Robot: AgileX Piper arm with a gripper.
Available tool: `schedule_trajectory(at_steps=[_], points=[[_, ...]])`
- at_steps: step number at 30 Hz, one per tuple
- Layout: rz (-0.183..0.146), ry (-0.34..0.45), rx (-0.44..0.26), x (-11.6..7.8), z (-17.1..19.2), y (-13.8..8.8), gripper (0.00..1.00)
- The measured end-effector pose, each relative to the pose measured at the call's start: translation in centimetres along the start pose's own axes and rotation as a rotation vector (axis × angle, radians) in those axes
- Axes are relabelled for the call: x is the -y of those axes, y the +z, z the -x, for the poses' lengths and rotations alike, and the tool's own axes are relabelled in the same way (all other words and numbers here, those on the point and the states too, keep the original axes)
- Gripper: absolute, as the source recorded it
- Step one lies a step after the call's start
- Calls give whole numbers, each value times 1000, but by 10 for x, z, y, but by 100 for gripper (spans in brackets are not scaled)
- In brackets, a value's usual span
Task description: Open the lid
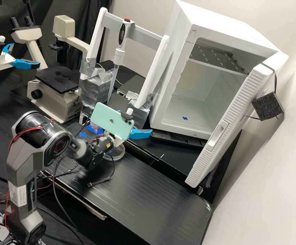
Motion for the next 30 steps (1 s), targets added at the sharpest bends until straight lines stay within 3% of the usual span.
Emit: schedule_trajectory(at_steps=[11,14,17,22,26,30], points=[[9,8,-4,-2,12,3,100],[16,51,-27,-10,37,8,100],[3,109,-72,-18,65,10,100],[-5,142,-123,-21,109,12,100],[13,106,-130,-12,136,14,100],[56,79,-159,-12,147,13,100]])
